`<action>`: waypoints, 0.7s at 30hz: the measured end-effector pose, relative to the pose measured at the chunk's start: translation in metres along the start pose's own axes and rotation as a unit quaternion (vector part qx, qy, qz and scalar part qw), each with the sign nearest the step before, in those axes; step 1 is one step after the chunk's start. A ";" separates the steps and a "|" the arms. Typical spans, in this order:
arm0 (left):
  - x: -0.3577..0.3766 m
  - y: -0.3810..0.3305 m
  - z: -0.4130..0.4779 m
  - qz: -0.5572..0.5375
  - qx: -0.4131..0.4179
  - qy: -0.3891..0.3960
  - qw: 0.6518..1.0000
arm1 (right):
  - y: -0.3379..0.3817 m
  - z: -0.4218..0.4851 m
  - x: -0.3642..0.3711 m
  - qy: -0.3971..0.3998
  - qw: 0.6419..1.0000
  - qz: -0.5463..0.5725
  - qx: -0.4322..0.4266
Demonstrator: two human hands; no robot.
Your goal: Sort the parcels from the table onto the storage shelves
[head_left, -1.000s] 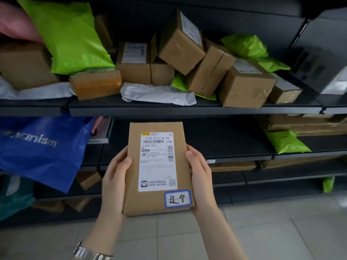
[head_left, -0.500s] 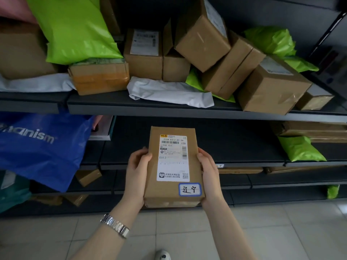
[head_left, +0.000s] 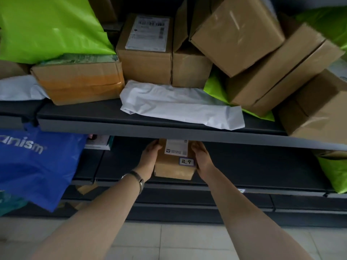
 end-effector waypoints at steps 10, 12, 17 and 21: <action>0.016 0.010 0.050 0.060 0.066 -0.019 0.996 | 0.013 0.056 -0.003 -0.059 0.996 -0.061 -0.020; 0.021 0.014 0.061 0.077 0.063 -0.046 0.994 | 0.019 0.066 -0.005 -0.081 0.992 -0.092 -0.009; 0.022 0.008 0.069 0.134 0.070 -0.063 0.986 | 0.033 0.063 -0.003 -0.121 0.983 -0.128 -0.045; 0.009 -0.018 0.050 0.125 0.102 -0.082 0.984 | 0.044 0.024 -0.006 -0.070 0.988 0.063 -0.121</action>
Point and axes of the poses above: each hand's wrist, its own z-axis towards the middle knuckle, its own x-axis out of the palm, y = z × x, the point moved 6 cm from there along z, towards the middle knuckle, and after that the axes turned 11 degrees about x, right-handed, at the moved point
